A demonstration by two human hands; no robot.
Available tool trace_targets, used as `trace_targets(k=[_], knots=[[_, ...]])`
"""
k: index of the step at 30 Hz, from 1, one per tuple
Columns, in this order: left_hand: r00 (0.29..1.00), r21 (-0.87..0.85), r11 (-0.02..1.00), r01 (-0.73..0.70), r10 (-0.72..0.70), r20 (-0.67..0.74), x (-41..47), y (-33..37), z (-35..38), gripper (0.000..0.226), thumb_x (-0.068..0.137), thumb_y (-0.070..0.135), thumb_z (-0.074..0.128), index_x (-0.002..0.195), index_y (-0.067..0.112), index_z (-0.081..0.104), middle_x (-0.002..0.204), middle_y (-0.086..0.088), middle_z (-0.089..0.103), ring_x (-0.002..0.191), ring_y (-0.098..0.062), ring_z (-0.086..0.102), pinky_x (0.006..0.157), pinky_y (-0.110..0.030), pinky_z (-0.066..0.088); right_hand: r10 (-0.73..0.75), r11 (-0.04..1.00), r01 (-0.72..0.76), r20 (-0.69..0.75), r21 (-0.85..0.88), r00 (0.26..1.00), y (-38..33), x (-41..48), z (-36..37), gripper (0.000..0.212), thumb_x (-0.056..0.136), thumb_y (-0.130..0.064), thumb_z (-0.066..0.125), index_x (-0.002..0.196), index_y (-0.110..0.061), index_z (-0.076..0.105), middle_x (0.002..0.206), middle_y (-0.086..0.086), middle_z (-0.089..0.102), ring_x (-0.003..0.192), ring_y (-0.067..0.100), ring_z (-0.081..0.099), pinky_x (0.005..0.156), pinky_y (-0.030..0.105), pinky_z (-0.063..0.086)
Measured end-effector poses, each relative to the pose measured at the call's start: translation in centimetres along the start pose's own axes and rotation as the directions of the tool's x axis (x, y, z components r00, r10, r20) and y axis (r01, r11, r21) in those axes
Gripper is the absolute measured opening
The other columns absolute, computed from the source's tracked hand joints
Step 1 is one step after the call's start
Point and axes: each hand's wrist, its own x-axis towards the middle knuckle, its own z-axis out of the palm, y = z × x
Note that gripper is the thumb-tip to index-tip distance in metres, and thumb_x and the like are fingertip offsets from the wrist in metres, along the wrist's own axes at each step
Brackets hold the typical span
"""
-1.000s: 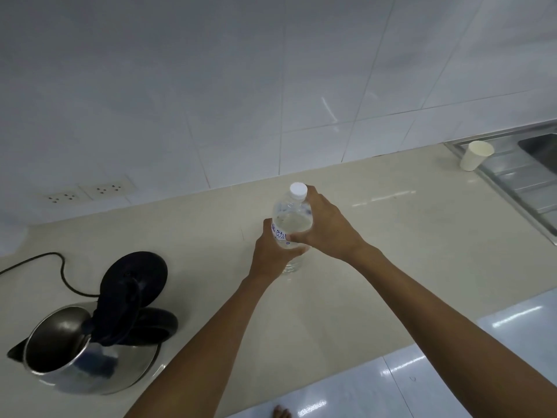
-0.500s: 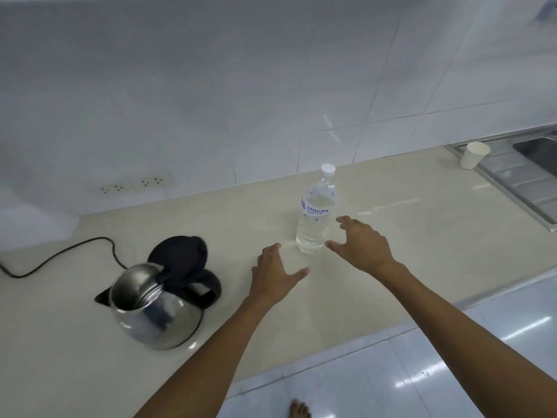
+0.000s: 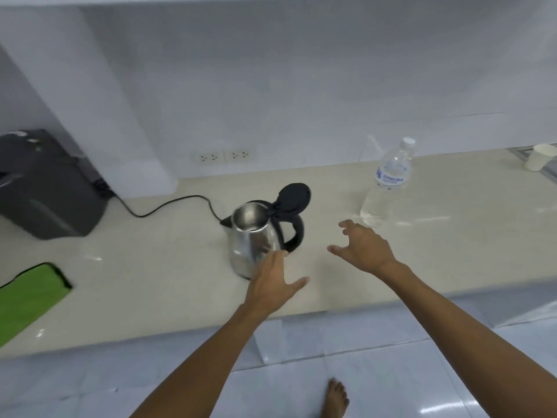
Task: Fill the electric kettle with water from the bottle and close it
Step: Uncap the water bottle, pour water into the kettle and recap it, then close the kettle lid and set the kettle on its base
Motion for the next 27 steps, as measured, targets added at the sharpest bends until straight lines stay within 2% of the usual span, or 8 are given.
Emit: trace_targets(k=[3, 6, 13, 17, 19, 21, 23, 27], knots=[[0.994, 0.065, 0.998, 0.004, 0.003, -0.113, -0.9, -2.4, -3.6, 0.069, 0.088, 0.060, 0.077, 0.137, 0.016, 0.055, 0.131, 0.000, 0.057, 0.121, -0.023, 0.058, 0.101, -0.038, 0.050, -0.041, 0.998, 0.042, -0.018, 0.040, 0.999, -3.0, 0.1, -0.2, 0.078, 0.087, -0.057, 0.070, 0.150, -0.019, 0.042, 0.139, 0.002, 0.062, 0.125, 0.026, 0.061, 0.094, 0.043, 0.052], [0.979, 0.104, 0.995, 0.013, 0.009, -0.202, -0.7, -4.0, -6.7, 0.061, 0.087, 0.054, 0.081, 0.128, 0.014, 0.059, 0.121, -0.002, 0.059, 0.112, -0.024, 0.060, 0.093, -0.039, 0.053, -0.066, 0.994, 0.070, -0.043, 0.080, 0.997, -5.6, 0.8, -0.8, 0.083, 0.086, -0.055, 0.073, 0.151, -0.019, 0.039, 0.135, 0.002, 0.064, 0.122, 0.028, 0.061, 0.093, 0.044, 0.053], [0.919, 0.213, 0.975, 0.062, 0.027, -0.392, 2.5, -5.6, -11.4, 0.077, 0.073, 0.055, 0.091, 0.126, 0.007, 0.063, 0.120, -0.009, 0.057, 0.110, -0.030, 0.059, 0.086, -0.043, 0.057, -0.154, 0.982, 0.164, -0.104, 0.096, 0.983, -8.4, 3.4, -2.6, 0.094, 0.083, -0.051, 0.078, 0.156, -0.018, 0.029, 0.146, 0.008, 0.055, 0.131, 0.031, 0.055, 0.101, 0.047, 0.050], [0.947, 0.168, 0.984, 0.059, -0.002, -0.322, 4.4, -6.5, -12.6, 0.091, 0.069, 0.063, 0.091, 0.136, 0.009, 0.058, 0.130, -0.006, 0.054, 0.123, -0.027, 0.053, 0.097, -0.041, 0.054, -0.210, 0.977, 0.212, -0.067, 0.031, 0.975, -8.0, 4.7, -3.5, 0.090, 0.084, -0.049, 0.078, 0.155, -0.018, 0.034, 0.151, 0.004, 0.052, 0.135, 0.028, 0.052, 0.103, 0.045, 0.048], [0.970, 0.106, 0.992, 0.063, -0.036, -0.239, 5.0, -7.1, -13.1, 0.101, 0.071, 0.068, 0.088, 0.147, 0.013, 0.052, 0.143, -0.003, 0.051, 0.135, -0.023, 0.048, 0.108, -0.041, 0.049, -0.246, 0.969, 0.247, -0.058, 0.003, 0.968, -7.4, 5.3, -3.8, 0.085, 0.082, -0.051, 0.079, 0.152, -0.020, 0.041, 0.148, 0.001, 0.055, 0.133, 0.024, 0.053, 0.102, 0.044, 0.049], [0.989, 0.037, 0.998, 0.057, -0.052, -0.137, 5.4, -7.5, -13.4, 0.101, 0.074, 0.069, 0.085, 0.154, 0.019, 0.049, 0.152, 0.002, 0.051, 0.143, -0.019, 0.045, 0.116, -0.039, 0.043, -0.283, 0.959, 0.283, -0.046, -0.011, 0.958, -7.0, 5.9, -4.2, 0.079, 0.081, -0.052, 0.080, 0.147, -0.023, 0.047, 0.142, -0.001, 0.059, 0.127, 0.022, 0.056, 0.100, 0.043, 0.051], [0.996, -0.033, 0.999, 0.042, -0.044, -0.073, 5.5, -7.7, -13.4, 0.091, 0.078, 0.065, 0.084, 0.153, 0.024, 0.052, 0.149, 0.006, 0.057, 0.140, -0.016, 0.050, 0.115, -0.036, 0.044, -0.320, 0.947, 0.320, -0.027, -0.010, 0.947, -7.0, 6.4, -4.6, 0.078, 0.080, -0.051, 0.082, 0.146, -0.024, 0.050, 0.139, -0.002, 0.061, 0.122, 0.022, 0.058, 0.099, 0.042, 0.052], [0.996, -0.119, 0.992, 0.030, -0.040, -0.083, 5.6, -8.0, -13.3, 0.083, 0.077, 0.064, 0.086, 0.146, 0.028, 0.059, 0.134, 0.011, 0.067, 0.126, -0.012, 0.060, 0.109, -0.035, 0.049, -0.400, 0.917, 0.400, 0.011, 0.003, 0.917, -7.6, 7.4, -5.7, 0.083, 0.079, -0.047, 0.085, 0.149, -0.022, 0.048, 0.144, -0.003, 0.056, 0.126, 0.020, 0.055, 0.105, 0.039, 0.048]])
